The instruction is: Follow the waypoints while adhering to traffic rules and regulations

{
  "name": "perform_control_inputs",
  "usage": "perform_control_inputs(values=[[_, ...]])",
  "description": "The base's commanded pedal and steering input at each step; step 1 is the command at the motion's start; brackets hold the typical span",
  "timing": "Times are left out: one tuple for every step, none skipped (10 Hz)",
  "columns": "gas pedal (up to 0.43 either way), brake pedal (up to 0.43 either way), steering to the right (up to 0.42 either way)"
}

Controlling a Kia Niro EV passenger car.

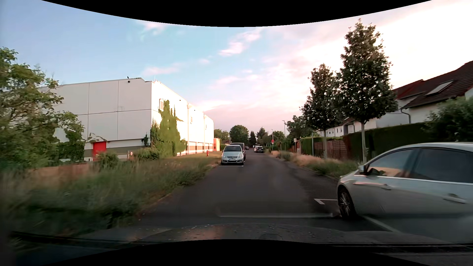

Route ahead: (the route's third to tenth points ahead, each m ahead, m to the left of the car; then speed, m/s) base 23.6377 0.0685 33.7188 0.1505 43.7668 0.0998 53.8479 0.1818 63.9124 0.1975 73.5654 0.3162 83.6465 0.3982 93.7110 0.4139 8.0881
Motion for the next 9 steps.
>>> perform_control_inputs(values=[[0.008, 0.0, 0.041], [0.008, 0.0, 0.042], [0.008, 0.0, 0.042], [0.008, 0.0, 0.041], [0.008, 0.0, 0.041], [0.008, 0.0, 0.039], [0.008, 0.0, 0.036], [0.008, 0.0, 0.032], [0.008, 0.0, 0.026]])
